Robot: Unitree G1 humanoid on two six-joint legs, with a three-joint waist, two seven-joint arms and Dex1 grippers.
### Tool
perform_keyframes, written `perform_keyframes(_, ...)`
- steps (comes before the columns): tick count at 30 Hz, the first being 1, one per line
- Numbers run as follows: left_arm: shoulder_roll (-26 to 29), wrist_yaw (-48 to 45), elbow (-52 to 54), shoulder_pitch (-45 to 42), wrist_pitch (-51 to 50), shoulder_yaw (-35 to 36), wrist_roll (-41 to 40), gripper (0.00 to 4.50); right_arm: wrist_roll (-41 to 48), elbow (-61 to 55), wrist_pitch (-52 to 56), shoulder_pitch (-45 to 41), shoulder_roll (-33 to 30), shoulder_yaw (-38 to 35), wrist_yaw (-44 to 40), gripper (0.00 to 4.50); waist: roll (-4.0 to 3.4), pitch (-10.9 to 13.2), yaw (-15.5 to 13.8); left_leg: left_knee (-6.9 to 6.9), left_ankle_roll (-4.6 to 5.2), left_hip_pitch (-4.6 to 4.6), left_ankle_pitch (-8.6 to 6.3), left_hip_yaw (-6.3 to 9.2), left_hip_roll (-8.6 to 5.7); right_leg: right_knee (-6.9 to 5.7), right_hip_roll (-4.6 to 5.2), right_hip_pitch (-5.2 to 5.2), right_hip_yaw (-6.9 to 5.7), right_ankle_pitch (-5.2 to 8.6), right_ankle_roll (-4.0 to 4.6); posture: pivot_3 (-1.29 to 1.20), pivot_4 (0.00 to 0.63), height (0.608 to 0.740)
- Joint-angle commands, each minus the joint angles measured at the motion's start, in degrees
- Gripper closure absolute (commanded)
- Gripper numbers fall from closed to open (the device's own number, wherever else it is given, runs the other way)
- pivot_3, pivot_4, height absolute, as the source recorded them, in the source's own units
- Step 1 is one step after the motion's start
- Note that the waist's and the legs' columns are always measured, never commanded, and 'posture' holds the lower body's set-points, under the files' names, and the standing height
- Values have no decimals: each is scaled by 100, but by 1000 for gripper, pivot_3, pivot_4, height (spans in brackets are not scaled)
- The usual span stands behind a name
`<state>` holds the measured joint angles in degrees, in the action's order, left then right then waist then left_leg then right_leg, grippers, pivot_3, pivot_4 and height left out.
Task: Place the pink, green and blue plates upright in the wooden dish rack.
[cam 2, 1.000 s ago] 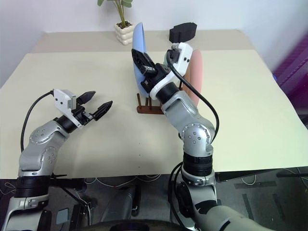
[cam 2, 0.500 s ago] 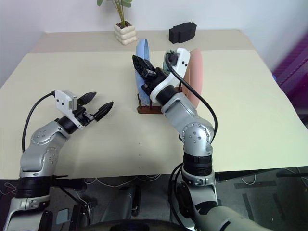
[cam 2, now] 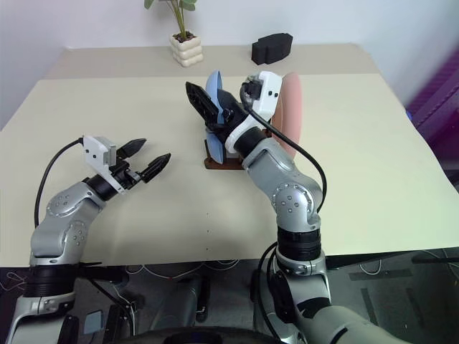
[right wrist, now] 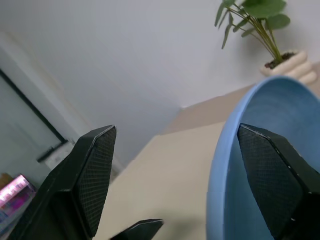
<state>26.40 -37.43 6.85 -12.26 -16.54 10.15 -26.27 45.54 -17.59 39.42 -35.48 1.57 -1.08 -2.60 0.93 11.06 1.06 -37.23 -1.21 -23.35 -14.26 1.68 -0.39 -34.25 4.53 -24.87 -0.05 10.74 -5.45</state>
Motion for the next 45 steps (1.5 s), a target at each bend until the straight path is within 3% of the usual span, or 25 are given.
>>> perform_keyframes(1,62,-74,243,11,-31,27,-84,0,-209,-423,-164,-271,-207,169,-322,648,0,0,-1,0,0,0,0,0,0,0,0,0,0,0,0,0,150,737)
perform_keyframes(7,56,-115,293,40,-96,13,-93,0,-422,-649,-251,-410,-604,251,-738,648,0,0,-4,1,0,-1,0,0,0,1,-2,-1,0,0,0,0,150,737)
perform_keyframes(30,-72,-127,323,97,-117,-106,-46,0,-396,-896,-283,-428,-805,181,-1162,648,0,0,-10,1,0,-1,0,0,3,3,-2,-1,0,0,1,0,150,737)
perform_keyframes(39,-98,-148,219,44,-93,-189,-28,0,-494,-1287,-106,-146,-1770,12,-1552,648,1,0,-29,1,0,-2,0,0,2,6,-1,0,0,1,2,0,150,737)
perform_keyframes(42,-97,-156,210,50,-95,-201,-31,0,-345,-1476,-2,38,-2187,-198,-1722,1526,0,0,-27,1,0,-3,0,-1,2,8,0,0,0,2,2,0,150,737)
perform_keyframes(45,-102,-173,192,42,-98,-225,-30,0,-370,-1783,153,268,-2824,-166,-2102,3034,0,0,-30,1,0,-3,0,-1,3,10,-1,0,0,2,2,0,150,737)
